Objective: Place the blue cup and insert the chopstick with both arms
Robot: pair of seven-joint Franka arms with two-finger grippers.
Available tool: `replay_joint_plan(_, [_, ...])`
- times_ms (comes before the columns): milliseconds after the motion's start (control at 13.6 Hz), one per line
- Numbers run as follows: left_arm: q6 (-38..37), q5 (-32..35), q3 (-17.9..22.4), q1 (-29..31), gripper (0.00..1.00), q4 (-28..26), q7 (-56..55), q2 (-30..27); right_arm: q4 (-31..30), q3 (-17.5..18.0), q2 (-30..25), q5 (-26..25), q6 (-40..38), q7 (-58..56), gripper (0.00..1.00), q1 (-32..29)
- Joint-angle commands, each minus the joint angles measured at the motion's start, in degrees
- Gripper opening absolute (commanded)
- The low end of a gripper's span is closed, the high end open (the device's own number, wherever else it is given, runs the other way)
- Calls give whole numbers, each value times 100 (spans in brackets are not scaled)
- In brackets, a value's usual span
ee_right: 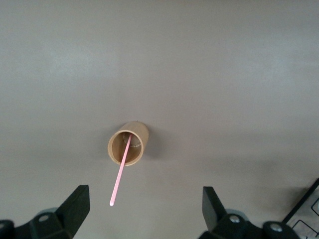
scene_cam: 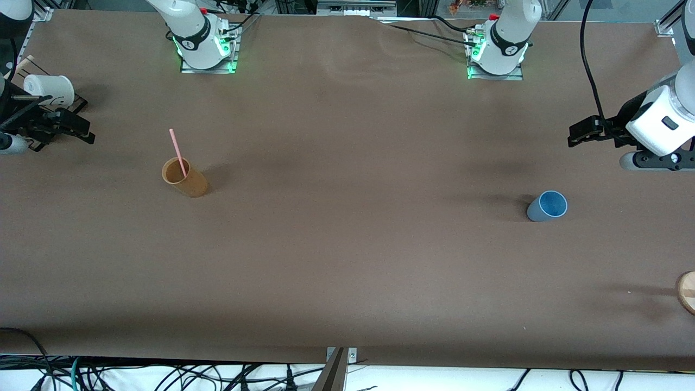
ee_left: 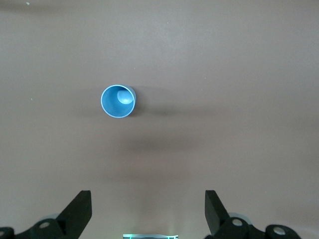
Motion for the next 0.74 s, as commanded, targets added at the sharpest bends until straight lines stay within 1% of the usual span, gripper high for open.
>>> replay_joint_plan(0, [-45,-111,6,49,100,43,83,6,130,-31,29,-4,22,-48,100,66])
replay_joint_plan(662, [-45,-111,-3,6,100,52,92,59,130,-40,47,-4,-5,-65,100,58])
